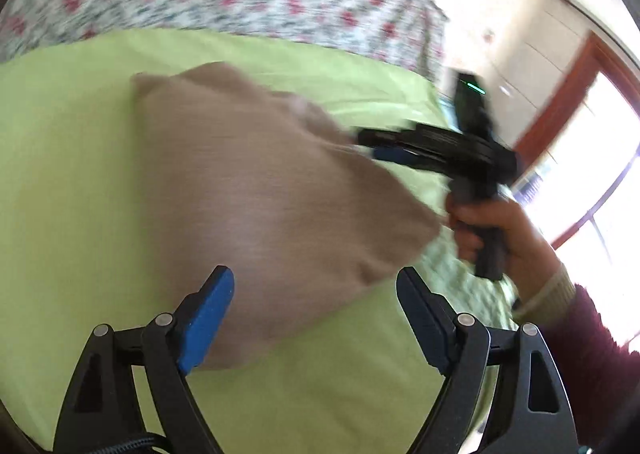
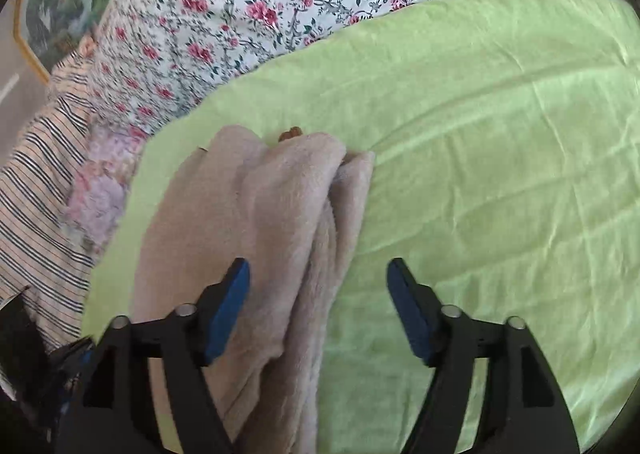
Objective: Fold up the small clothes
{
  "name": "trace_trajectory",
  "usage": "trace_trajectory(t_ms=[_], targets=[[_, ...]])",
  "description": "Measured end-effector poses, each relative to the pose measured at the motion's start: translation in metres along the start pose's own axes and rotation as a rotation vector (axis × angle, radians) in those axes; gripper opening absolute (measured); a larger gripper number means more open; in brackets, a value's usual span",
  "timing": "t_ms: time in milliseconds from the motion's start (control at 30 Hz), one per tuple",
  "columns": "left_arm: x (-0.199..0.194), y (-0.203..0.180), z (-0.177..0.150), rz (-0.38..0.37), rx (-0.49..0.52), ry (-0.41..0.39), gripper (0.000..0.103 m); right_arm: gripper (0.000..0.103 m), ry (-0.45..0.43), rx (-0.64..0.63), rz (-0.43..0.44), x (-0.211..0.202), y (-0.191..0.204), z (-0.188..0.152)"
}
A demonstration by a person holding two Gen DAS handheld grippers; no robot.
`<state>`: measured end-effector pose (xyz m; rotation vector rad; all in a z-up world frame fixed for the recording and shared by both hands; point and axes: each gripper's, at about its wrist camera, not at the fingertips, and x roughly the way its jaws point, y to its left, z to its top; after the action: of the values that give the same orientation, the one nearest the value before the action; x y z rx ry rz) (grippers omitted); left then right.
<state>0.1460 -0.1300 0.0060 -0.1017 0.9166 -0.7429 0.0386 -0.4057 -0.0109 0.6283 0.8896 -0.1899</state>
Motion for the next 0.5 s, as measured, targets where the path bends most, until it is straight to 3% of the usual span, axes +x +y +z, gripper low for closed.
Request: trace_trajectory(t_ms=[100, 300, 500], targets=[[0.0, 0.03, 0.008, 0.02, -0.087, 0.004, 0.084, 0.076, 0.015, 0.03, 0.058, 0.002, 0.003, -0.004], [0.023, 0.076, 0.028, -0.02, -0.244, 0.034, 0.084, 0.077, 0.036, 0.071, 0.103, 0.014, 0.001, -0.006], [0.063, 0.107, 0.044, -0.126, -0.375, 0.104, 0.087, 0.077, 0.091, 0.135, 0.155, 0.041, -0.01, 0.0]])
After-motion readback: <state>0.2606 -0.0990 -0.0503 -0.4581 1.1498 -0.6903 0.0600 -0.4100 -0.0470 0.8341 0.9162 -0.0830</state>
